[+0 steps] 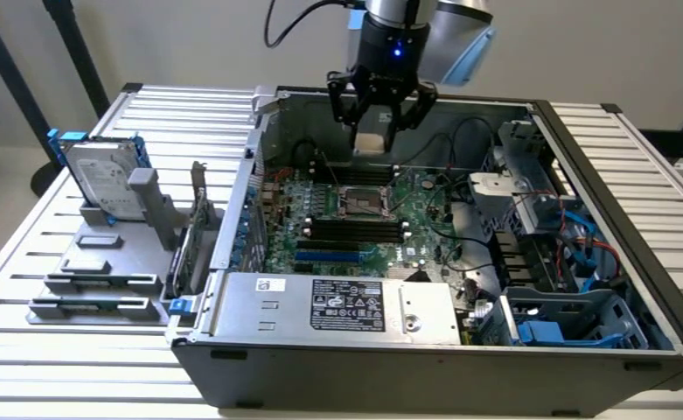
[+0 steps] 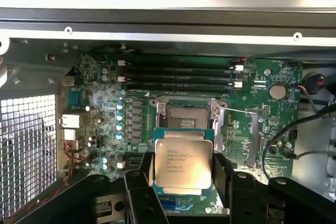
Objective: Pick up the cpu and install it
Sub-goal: 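Pick up the cpu and move it towards the insertion slot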
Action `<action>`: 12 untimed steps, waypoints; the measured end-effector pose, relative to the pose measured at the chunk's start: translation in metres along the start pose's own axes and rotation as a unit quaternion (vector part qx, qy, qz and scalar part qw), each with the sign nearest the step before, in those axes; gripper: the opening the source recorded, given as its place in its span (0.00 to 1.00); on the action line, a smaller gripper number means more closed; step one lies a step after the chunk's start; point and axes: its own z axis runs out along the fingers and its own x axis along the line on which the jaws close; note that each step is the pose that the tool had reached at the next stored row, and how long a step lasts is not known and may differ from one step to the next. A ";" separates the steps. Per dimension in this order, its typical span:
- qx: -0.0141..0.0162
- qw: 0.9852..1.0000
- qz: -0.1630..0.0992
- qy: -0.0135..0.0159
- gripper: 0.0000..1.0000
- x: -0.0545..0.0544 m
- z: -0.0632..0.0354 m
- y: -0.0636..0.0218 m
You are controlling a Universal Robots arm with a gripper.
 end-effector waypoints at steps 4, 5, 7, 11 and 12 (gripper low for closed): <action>0.000 1.000 0.003 0.000 0.55 -0.001 0.0072 0.0041; 0.000 1.000 0.004 0.000 0.55 -0.001 0.0089 0.0050; 0.000 1.000 0.004 0.000 0.55 -0.002 0.0127 0.0057; 0.000 1.000 0.004 0.000 0.55 -0.002 0.0131 0.0057; 0.000 1.000 0.004 0.000 0.55 -0.002 0.0131 0.0057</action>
